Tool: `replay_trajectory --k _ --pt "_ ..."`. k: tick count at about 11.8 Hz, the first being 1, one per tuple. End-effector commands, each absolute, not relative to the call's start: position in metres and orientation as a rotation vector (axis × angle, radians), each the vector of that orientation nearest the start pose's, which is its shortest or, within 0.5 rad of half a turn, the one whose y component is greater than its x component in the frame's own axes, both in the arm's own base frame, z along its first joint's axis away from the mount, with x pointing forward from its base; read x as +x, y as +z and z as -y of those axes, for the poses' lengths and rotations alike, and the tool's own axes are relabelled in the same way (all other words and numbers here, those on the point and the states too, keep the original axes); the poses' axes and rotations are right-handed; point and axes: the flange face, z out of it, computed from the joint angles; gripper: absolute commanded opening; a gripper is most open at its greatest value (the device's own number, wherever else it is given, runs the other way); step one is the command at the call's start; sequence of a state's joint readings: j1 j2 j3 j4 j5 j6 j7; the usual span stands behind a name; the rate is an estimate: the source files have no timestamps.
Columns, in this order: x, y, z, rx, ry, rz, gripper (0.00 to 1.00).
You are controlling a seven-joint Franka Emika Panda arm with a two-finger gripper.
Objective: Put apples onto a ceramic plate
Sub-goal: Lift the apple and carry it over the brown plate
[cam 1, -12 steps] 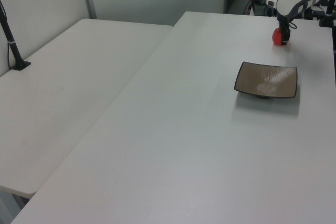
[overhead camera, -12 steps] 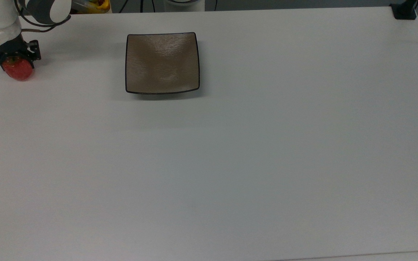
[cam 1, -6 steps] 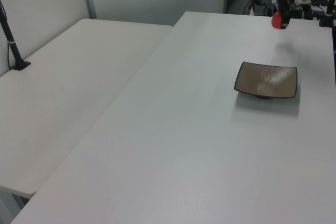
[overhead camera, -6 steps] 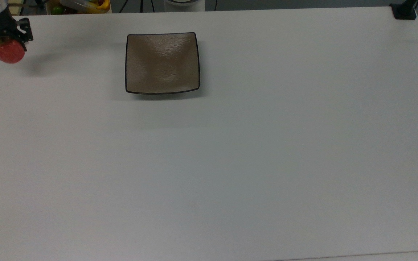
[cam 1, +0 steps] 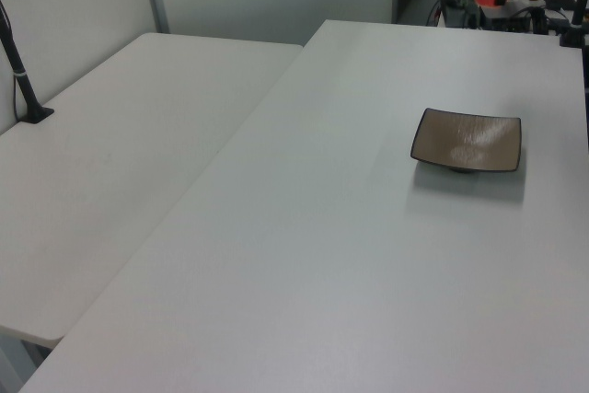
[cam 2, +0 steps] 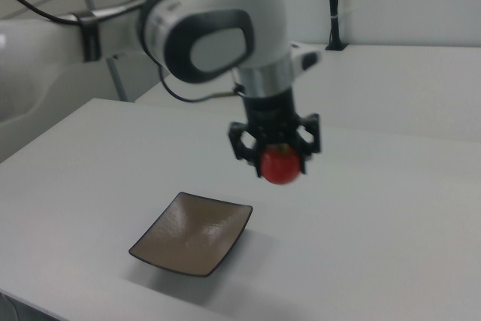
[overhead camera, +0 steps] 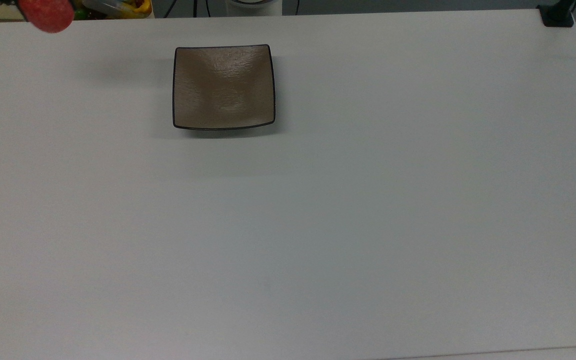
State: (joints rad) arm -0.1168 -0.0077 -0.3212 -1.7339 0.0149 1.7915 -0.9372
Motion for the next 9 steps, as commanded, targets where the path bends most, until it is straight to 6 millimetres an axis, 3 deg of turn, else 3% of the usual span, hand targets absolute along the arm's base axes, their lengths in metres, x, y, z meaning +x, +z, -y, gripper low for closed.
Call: replay_trajectory --k 1,3,4,6,9 --pt "0.501 0.605 0.163 -2.952 -0.023 0.872 0.04" --pt "0.504 0.610 0.108 -2.935 0.011 0.839 0.06" --pt "0.509 0.602 0.077 -2.937 0.045 0.824 0.06" --pt "0.514 0.578 0.029 -2.936 0.116 0.818 0.09" --pt "0.515 0.518 -0.019 -2.945 0.171 0.829 0.11"
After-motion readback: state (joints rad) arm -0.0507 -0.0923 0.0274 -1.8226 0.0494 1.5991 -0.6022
